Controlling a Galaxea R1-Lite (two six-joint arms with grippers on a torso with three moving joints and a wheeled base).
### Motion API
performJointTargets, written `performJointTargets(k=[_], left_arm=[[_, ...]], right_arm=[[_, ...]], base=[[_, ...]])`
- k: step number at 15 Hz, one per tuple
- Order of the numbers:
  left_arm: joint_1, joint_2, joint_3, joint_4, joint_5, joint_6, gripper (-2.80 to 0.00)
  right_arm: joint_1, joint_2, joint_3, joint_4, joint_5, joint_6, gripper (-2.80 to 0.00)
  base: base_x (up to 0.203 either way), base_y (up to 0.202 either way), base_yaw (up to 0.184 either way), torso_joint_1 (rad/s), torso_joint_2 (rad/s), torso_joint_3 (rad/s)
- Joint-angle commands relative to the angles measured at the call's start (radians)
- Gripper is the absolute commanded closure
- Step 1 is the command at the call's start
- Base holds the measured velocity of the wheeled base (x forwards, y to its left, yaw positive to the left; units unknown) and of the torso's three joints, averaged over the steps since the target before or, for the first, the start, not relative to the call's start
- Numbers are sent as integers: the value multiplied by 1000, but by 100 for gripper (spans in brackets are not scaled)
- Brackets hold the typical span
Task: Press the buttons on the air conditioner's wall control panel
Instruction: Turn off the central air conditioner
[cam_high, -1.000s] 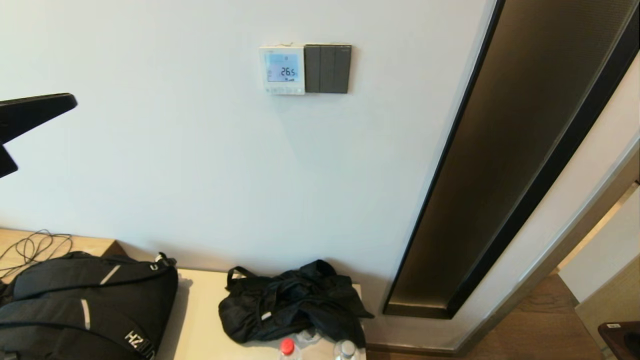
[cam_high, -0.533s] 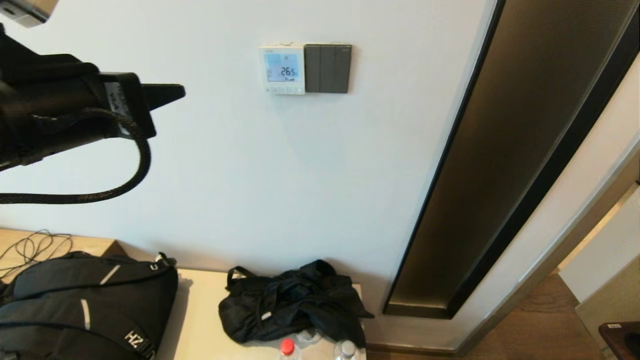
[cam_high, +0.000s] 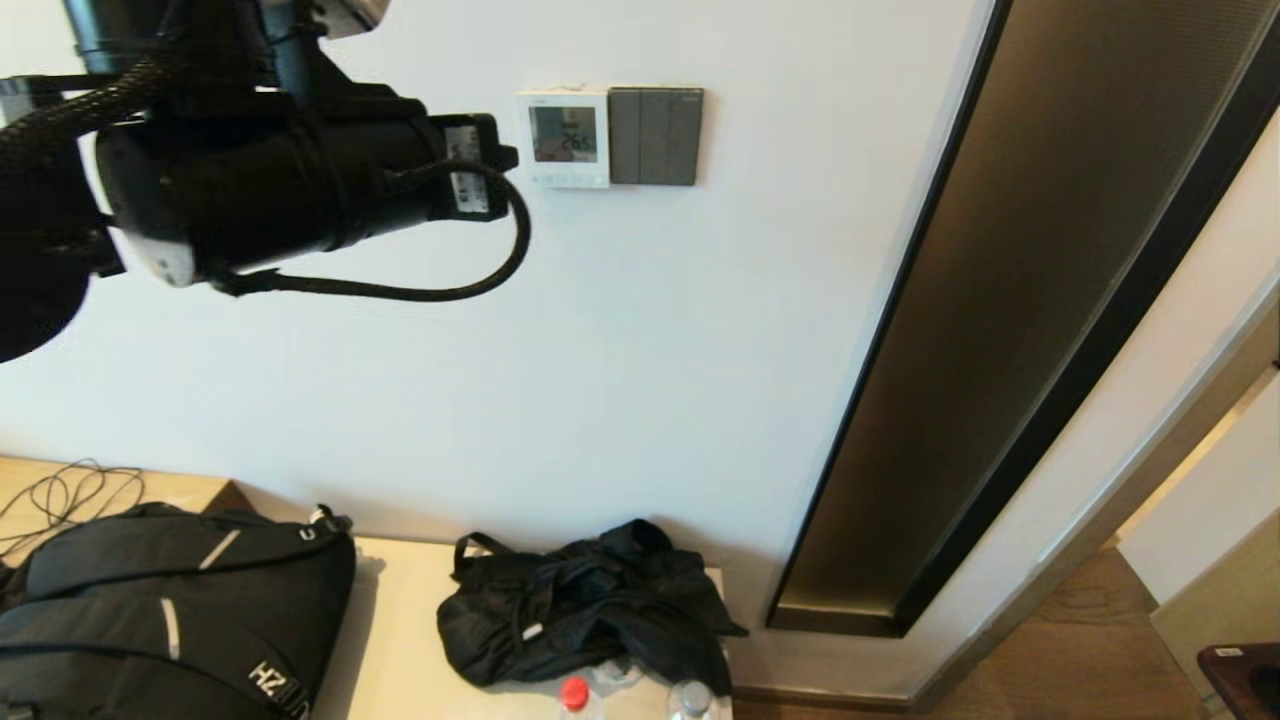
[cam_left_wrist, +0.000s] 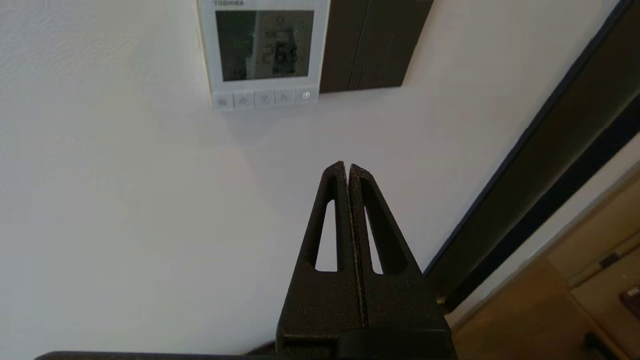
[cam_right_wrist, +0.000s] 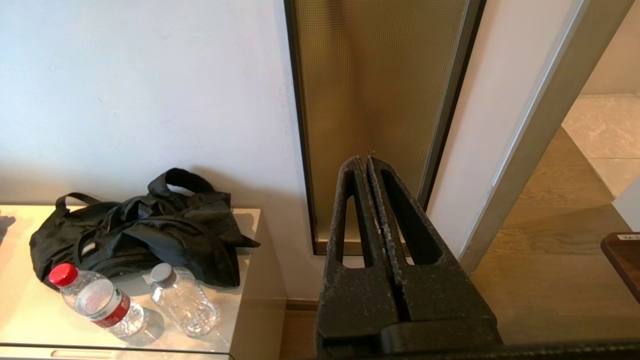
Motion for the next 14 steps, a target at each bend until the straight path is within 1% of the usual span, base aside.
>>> performJointTargets(k=[1, 3, 4, 6, 9, 11, 14], left_arm=[[-41, 124, -75, -37, 47, -7, 0], [-62, 188, -126, -82, 101, -8, 0], [-65, 205, -143, -94, 115, -9, 0], [-66, 249, -182, -105, 119, -12, 0], [-67, 304, -247, -120, 158, -18, 0], [-67, 355, -309, -126, 166, -18, 0], [-67, 412, -361, -135, 184, -17, 0]], right_arm=[[0, -1, 0, 0, 0, 0, 0], [0, -1, 0, 0, 0, 0, 0], [0, -1, 0, 0, 0, 0, 0], [0, -1, 0, 0, 0, -1, 0], [0, -1, 0, 0, 0, 0, 0], [0, -1, 0, 0, 0, 0, 0], [0, -1, 0, 0, 0, 0, 0]], base=[[0, 0, 0, 0, 0, 0], [0, 0, 0, 0, 0, 0], [0, 0, 0, 0, 0, 0], [0, 0, 0, 0, 0, 0], [0, 0, 0, 0, 0, 0], [0, 0, 0, 0, 0, 0], [0, 0, 0, 0, 0, 0]])
